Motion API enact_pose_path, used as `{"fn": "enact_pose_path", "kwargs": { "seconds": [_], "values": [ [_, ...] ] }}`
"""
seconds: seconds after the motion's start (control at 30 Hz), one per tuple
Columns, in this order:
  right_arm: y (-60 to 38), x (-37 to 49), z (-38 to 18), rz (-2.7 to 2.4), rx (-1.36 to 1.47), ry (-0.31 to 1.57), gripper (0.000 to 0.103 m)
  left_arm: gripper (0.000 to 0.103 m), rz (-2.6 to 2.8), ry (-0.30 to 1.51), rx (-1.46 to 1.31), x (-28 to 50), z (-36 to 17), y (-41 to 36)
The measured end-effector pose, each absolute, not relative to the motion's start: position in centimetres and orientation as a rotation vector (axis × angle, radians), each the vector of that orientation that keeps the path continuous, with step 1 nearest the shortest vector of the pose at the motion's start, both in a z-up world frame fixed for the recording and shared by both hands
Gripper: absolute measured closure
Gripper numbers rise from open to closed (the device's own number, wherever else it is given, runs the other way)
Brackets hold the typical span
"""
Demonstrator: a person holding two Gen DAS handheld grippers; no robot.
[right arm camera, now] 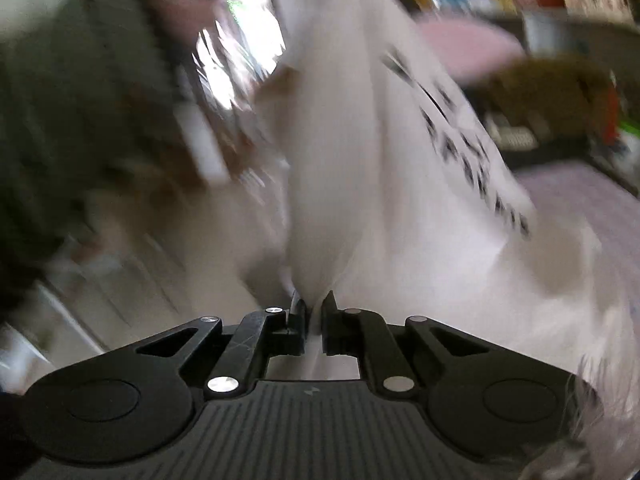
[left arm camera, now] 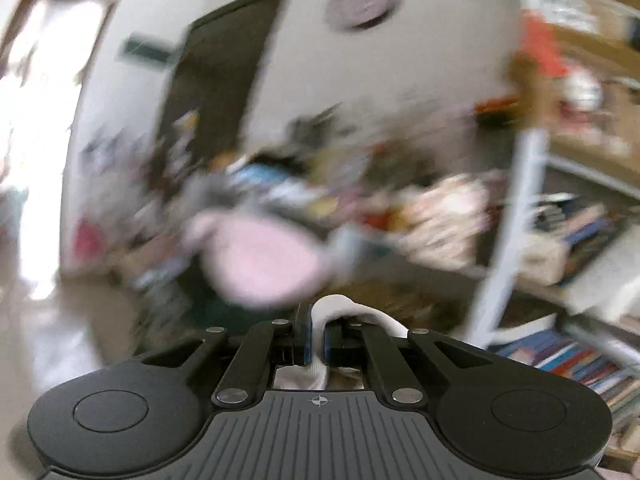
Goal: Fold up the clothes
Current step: 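Lift the T-shirt high with both grippers, shaking it out to hang, then lower the T-shirt onto the mat with both grippers, spreading it out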
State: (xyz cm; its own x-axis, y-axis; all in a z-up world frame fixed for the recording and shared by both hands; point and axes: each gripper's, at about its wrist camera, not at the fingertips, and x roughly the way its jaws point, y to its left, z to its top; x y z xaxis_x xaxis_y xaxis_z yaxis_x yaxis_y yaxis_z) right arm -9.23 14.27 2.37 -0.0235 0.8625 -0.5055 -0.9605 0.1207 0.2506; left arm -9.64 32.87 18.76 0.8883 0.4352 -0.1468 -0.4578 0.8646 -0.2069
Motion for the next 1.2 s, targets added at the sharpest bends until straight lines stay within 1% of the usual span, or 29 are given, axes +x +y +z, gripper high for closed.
{"fn": "enact_pose_path", "kwargs": {
  "seconds": [0.07, 0.13, 0.23, 0.27, 0.3, 0.37, 0.4, 0.43, 0.47, 0.5, 0.57, 0.6, 0.63, 0.7, 0.8, 1.0, 1.2],
  "values": [
    [11.0, -8.9, 5.2, 1.457, -0.108, 0.584, 0.096, 0.099, 0.321, 0.056, -0.189, -6.2, 20.2, 28.7],
    [6.9, -7.6, 7.6, 1.36, 0.004, 0.584, 0.096, 0.099, 0.155, 0.028, -0.144, -2.8, 21.3, 23.7],
    [0.0, -6.3, 9.0, 1.168, 0.158, 0.605, 0.096, 0.098, -0.144, 0.176, -0.129, 3.1, 19.7, 14.9],
    [-2.6, -5.8, 8.6, 1.067, 0.208, 0.644, 0.096, 0.098, -0.244, 0.226, -0.123, 5.1, 19.2, 12.0],
    [-4.8, -5.4, 7.5, 0.96, 0.241, 0.69, 0.096, 0.092, -0.344, 0.275, -0.117, 7.0, 18.7, 9.0],
    [-9.2, -4.6, 5.1, 0.746, 0.302, 0.776, 0.096, 0.086, -0.436, 0.522, -0.073, 11.7, 13.8, 4.4],
    [-10.9, -4.5, 3.7, 0.658, 0.306, 0.818, 0.096, 0.081, -0.453, 0.632, -0.046, 13.5, 11.3, 2.5],
    [-12.6, -4.3, 2.3, 0.569, 0.31, 0.858, 0.096, 0.081, -0.439, 0.755, 0.017, 14.7, 8.4, 0.6],
    [-14.3, -4.2, 1.0, 0.486, 0.311, 0.895, 0.096, 0.081, -0.422, 0.814, 0.056, 15.0, 6.5, -0.1],
    [-15.3, -4.3, 0.4, 0.452, 0.301, 0.919, 0.096, 0.079, -0.413, 0.836, 0.07, 14.6, 4.9, 0.0],
    [-17.3, -4.4, -1.0, 0.386, 0.279, 0.963, 0.096, 0.064, -0.393, 0.868, 0.068, 13.6, 2.5, 1.4],
    [-17.7, -4.4, -1.2, 0.38, 0.271, 0.972, 0.096, 0.051, -0.382, 0.877, 0.051, 12.9, 1.6, 2.6],
    [-18.0, -4.5, -1.5, 0.374, 0.263, 0.98, 0.096, 0.042, -0.368, 0.868, 0.029, 12.2, 1.3, 3.9],
    [-18.4, -4.6, -1.6, 0.366, 0.26, 0.999, 0.096, 0.033, -0.335, 0.838, -0.016, 10.6, 0.8, 7.3],
    [-16.6, -4.3, -1.5, 0.359, 0.258, 1.03, 0.096, 0.032, -0.236, 0.793, -0.052, 8.4, 0.4, 12.4],
    [-16.1, -3.0, -2.7, 0.323, 0.226, 1.061, 0.096, 0.032, -0.14, 0.81, -0.019, 6.0, -1.1, 15.8],
    [-16.7, -4.6, -2.3, 0.266, 0.162, 1.099, 0.096, 0.032, -0.044, 0.825, 0.014, 3.7, -2.6, 19.2]
  ]
}}
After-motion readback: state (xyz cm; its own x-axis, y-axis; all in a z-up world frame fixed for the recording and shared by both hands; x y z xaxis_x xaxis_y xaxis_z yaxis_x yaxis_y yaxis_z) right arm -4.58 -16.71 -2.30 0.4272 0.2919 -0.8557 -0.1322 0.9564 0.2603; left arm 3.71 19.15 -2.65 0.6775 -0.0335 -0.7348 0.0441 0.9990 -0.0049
